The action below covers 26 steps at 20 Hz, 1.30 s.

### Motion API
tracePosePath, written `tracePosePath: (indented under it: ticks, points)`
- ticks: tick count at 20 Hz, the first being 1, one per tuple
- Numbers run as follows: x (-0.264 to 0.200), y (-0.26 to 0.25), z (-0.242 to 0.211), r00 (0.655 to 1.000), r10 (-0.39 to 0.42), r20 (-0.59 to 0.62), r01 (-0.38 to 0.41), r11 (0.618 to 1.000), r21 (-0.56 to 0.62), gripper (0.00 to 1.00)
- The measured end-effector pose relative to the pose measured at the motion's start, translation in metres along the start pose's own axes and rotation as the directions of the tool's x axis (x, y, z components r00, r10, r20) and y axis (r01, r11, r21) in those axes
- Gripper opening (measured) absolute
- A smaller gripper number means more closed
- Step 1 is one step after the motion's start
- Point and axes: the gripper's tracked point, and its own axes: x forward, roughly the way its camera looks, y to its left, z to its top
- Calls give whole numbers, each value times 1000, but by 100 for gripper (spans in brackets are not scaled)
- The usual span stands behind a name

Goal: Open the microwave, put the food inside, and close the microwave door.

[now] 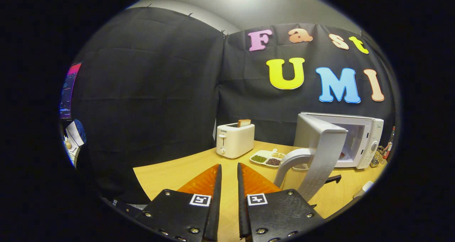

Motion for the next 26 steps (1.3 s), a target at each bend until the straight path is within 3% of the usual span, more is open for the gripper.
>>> tracePosePath:
  ticks: [2,7,12,18,26]
  points:
    - [1,-16,-6,999,-36,-4,36,999,-7,1]
    - [-6,-47,-20,997,-69,-36,70,997,17,2]
    - [-35,-103,-17,983,-184,-8,183,983,-30,2]
    - [-52,-191,-18,939,-344,-14,344,939,-2,2]
    - [-56,-284,-17,882,-470,6,470,882,-3,2]
